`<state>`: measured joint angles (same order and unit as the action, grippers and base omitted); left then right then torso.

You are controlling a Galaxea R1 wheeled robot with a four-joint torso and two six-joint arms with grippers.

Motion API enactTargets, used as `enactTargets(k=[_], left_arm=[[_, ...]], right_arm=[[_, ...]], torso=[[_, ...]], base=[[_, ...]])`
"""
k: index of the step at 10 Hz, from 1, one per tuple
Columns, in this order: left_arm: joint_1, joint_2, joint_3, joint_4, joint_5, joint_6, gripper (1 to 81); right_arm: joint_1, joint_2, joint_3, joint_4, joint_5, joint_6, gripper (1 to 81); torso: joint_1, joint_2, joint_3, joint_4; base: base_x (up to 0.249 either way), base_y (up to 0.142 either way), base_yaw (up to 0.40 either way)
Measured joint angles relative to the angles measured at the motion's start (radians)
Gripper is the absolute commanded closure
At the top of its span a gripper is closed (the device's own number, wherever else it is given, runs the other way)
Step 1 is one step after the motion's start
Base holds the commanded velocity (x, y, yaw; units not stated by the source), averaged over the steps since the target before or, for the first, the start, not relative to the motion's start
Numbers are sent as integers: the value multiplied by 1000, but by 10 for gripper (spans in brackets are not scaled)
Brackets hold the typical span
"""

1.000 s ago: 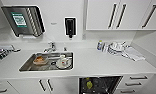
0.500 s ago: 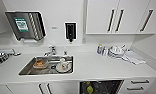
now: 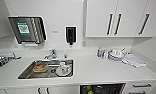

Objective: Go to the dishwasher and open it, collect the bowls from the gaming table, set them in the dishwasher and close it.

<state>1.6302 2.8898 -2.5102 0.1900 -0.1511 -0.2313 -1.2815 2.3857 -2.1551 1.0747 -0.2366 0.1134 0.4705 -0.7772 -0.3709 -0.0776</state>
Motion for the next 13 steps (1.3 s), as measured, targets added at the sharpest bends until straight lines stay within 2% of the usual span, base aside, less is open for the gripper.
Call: enactTargets(k=[2,5,9,11,13], left_arm=[[6,0,0,0,2,0,10],[16,0,0,0,3,0,10],[17,-1,0,0,9,0,10],[22,-1,0,0,13,0,10],[22,-3,0,0,14,0,10]], right_arm=[[-23,-32,-19,69,4,0,10],[-29,-19,-76,108,-5,0,10],[-29,34,-190,160,-62,0,10],[-23,70,-253,175,-116,-2,10],[-7,107,-304,183,-159,-9,10]], torso=[[46,-73,0,0],[113,-181,1,0],[201,-323,2,0],[243,-390,2,0],[254,-406,-7,0]], base=[[0,0,0],[0,0,0],[0,0,0],[0,0,0],[0,0,0]])
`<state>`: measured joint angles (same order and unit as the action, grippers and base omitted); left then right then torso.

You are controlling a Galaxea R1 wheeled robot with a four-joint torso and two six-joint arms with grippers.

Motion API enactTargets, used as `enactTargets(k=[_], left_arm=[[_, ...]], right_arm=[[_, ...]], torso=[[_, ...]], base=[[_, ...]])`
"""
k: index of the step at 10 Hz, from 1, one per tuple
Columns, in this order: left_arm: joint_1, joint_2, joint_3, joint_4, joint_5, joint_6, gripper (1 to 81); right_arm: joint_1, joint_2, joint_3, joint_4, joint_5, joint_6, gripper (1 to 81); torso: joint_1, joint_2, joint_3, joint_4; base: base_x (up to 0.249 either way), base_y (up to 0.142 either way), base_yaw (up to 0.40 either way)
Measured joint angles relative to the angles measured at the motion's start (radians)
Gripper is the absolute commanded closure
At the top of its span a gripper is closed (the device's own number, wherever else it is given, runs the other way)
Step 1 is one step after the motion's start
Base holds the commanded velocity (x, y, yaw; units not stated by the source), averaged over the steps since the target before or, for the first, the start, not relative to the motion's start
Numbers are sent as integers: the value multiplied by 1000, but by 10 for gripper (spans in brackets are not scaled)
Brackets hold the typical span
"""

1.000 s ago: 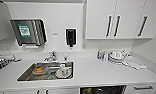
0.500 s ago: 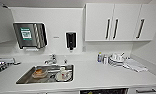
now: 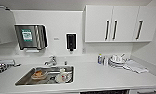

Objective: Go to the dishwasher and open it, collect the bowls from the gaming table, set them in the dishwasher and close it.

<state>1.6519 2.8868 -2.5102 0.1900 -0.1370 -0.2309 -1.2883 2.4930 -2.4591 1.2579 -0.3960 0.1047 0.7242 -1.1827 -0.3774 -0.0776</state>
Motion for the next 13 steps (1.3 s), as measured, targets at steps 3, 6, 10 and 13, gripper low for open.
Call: enactTargets(k=[3,6,10,13], left_arm=[[0,0,0,0,6,0,10],[-7,0,0,0,34,0,10],[-5,4,0,0,45,0,10],[-5,9,0,1,66,0,10]], right_arm=[[17,5,-28,26,-57,-15,10],[41,-7,-1,21,-76,-13,10],[159,-62,127,24,-129,-11,10],[309,-104,290,84,-100,-54,10]], torso=[[5,-8,-76,0],[7,-8,-88,0],[7,-8,-88,0],[8,-8,-88,0]], base=[[0,0,0],[0,0,0],[0,0,0],[0,0,0]])
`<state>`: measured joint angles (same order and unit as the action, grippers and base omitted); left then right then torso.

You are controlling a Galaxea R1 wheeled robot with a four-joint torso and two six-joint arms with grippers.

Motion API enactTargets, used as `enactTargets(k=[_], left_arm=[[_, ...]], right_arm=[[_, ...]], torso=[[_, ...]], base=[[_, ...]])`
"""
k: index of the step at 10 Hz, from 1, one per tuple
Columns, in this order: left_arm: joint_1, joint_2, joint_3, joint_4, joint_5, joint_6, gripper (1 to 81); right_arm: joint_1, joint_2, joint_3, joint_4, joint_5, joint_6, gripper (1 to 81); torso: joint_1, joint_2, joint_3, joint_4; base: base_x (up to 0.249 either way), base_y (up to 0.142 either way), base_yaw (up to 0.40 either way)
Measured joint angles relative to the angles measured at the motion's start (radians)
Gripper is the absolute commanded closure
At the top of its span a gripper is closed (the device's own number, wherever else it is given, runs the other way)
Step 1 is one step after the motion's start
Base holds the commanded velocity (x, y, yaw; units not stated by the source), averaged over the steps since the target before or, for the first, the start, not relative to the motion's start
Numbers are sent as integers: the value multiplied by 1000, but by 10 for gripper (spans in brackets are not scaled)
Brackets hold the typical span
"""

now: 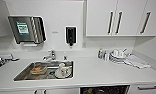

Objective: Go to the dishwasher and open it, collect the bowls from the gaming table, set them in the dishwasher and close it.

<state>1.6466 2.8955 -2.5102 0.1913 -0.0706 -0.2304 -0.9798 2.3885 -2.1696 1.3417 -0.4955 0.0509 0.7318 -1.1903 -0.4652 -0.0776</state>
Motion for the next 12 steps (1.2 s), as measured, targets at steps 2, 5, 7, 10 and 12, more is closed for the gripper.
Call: enactTargets(k=[2,5,7,10,12], left_arm=[[0,1,0,3,6,3,10],[0,14,-5,7,4,17,10],[0,16,-40,7,2,17,10],[-7,22,-77,7,-4,17,10],[-22,25,-98,7,-5,17,10]], right_arm=[[30,-90,112,22,7,-54,10],[55,-230,327,46,34,-190,10],[0,-314,396,53,59,-337,10],[-96,-294,384,53,69,-667,10],[-182,-194,281,53,81,-886,10]], torso=[[0,0,0,0],[0,0,0,0],[0,0,0,0],[0,0,0,0],[0,0,0,0]], base=[[0,0,0],[0,0,0],[0,0,0],[0,0,0],[0,0,0]])
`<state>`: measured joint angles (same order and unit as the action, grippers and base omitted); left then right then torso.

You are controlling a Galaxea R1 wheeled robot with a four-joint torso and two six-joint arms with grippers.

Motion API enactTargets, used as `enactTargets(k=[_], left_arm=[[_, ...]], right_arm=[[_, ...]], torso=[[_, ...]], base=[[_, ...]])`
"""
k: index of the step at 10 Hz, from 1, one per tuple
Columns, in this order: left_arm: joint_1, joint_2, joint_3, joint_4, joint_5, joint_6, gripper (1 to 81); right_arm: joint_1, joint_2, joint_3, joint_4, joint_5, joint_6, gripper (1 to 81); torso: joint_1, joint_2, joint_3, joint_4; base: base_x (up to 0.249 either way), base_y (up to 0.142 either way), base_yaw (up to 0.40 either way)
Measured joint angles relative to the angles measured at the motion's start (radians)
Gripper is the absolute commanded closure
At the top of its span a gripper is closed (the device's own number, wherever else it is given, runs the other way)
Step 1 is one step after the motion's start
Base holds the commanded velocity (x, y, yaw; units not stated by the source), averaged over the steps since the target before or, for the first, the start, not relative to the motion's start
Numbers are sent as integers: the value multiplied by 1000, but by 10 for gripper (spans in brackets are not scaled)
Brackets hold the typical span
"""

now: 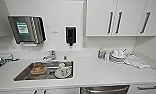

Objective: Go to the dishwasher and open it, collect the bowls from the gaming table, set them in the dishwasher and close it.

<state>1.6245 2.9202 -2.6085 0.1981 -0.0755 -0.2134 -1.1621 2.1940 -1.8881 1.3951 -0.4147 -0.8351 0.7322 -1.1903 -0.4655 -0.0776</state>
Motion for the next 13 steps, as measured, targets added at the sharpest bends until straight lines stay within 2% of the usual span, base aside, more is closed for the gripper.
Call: enactTargets(k=[2,3,7,9,13], left_arm=[[-14,0,-10,0,0,0,10],[-17,1,-10,0,-1,0,10],[-24,3,-12,-1,0,0,10],[-41,9,-39,-1,-1,-1,10],[-61,10,-83,-1,0,-3,10]], right_arm=[[-87,107,-129,0,5,-163,10],[-111,148,-184,0,15,-225,10],[-193,283,-397,2,27,-384,10],[-215,348,-499,3,29,-428,10],[-227,487,-733,3,23,-474,10]], torso=[[0,0,0,0],[0,0,0,0],[0,0,0,0],[0,0,0,0],[0,0,0,0]], base=[[0,0,0],[0,0,0],[0,0,0],[0,0,0],[0,0,0]])
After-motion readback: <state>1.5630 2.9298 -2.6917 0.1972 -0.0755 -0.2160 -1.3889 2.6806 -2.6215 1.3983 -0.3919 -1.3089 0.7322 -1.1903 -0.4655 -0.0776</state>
